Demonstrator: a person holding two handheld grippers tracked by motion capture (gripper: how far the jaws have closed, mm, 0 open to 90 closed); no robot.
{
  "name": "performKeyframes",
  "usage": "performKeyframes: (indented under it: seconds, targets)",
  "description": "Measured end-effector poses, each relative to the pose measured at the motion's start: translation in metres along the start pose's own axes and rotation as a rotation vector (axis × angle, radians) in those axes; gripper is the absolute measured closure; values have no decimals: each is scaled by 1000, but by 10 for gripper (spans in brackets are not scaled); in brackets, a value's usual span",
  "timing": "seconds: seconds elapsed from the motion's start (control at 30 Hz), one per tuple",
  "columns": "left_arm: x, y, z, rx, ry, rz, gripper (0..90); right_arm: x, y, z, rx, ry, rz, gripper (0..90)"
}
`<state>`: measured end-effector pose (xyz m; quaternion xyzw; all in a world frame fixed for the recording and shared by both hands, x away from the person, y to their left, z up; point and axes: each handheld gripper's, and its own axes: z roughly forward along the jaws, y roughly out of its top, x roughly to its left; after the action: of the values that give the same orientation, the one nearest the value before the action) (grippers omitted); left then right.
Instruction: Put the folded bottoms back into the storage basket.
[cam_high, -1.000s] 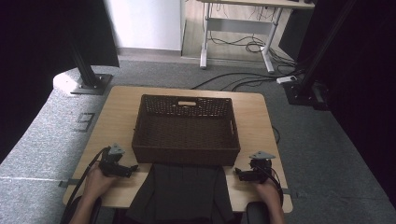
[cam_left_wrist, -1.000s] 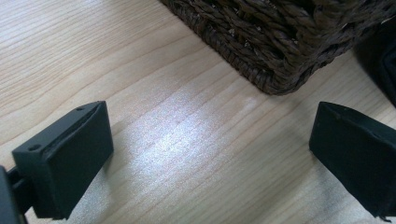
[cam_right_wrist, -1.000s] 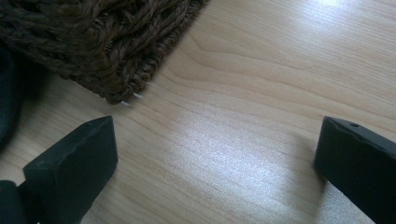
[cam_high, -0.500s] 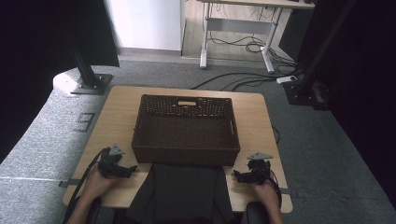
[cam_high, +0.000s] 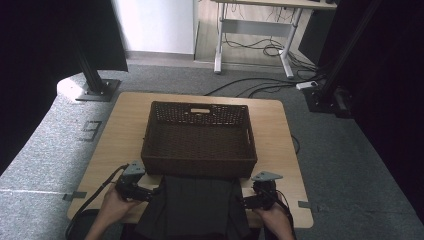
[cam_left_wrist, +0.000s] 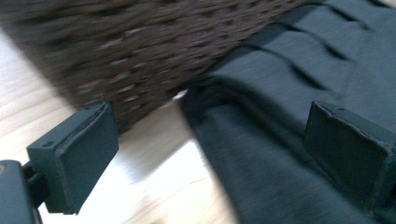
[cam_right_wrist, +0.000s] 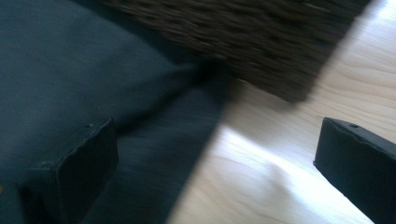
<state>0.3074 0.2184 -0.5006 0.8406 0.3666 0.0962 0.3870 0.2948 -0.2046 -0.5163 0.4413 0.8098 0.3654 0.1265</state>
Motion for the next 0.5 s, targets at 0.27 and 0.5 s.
performKeyframes:
  seconds: [0.27,0.5]
  targets:
    - [-24,-7,30,91,-40,-14,0,37,9,15,35,51,-4,0]
    - [-23,-20,35,147,-58,-81,0,27,-7,27,93,72,106,0]
